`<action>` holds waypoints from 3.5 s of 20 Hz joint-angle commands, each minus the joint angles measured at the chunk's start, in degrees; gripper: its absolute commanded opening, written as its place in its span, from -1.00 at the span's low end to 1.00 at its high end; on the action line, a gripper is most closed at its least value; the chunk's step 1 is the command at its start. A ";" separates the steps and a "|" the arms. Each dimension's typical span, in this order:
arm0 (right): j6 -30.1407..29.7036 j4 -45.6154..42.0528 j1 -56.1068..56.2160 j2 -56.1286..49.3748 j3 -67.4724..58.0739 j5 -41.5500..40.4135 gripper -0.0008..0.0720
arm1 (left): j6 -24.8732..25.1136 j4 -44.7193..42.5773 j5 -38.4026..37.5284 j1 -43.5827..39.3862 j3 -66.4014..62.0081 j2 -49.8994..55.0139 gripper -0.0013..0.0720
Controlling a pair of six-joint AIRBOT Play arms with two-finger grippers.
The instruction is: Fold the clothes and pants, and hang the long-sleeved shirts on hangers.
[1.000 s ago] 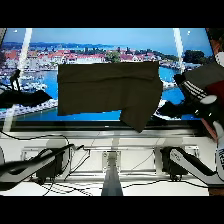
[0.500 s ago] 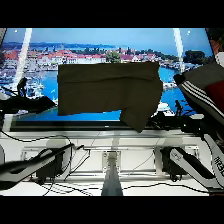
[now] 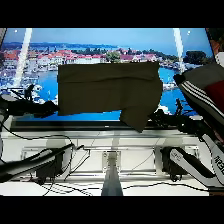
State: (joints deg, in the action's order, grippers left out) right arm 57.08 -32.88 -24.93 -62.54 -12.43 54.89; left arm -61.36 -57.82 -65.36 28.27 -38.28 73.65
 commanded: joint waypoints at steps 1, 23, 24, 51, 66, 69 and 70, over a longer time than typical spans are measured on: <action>-3.61 2.25 0.00 -0.61 0.04 -0.57 -0.23 | 0.07 0.92 -0.02 0.00 1.03 1.84 0.32; -6.12 4.68 13.64 -0.33 -17.55 3.23 -0.94 | 7.80 12.11 -8.87 0.00 -6.60 4.48 -0.92; -5.53 4.70 14.03 -0.37 -20.63 3.26 -0.94 | 7.74 13.29 -9.09 0.00 -9.20 4.48 -0.92; 11.39 -5.49 20.33 -37.22 -63.82 -27.12 0.90 | -1.05 14.84 18.88 -7.48 -34.27 23.12 0.90; 10.80 -9.42 32.76 -37.20 -69.83 -16.37 -0.25 | -0.61 20.44 7.28 -13.03 -37.33 28.96 -0.93; 10.82 -9.66 37.68 -37.24 -72.81 -15.52 -0.94 | -1.73 6.91 -0.83 -11.72 -41.62 22.14 -0.93; 10.84 -9.68 39.47 -37.27 -73.18 -15.52 -0.94 | -1.70 3.74 -3.37 -11.58 -42.45 19.28 -0.93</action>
State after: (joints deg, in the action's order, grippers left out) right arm 67.85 -42.19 10.24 -99.77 -83.40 38.39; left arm -62.63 -44.25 -61.36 16.12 -77.97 98.24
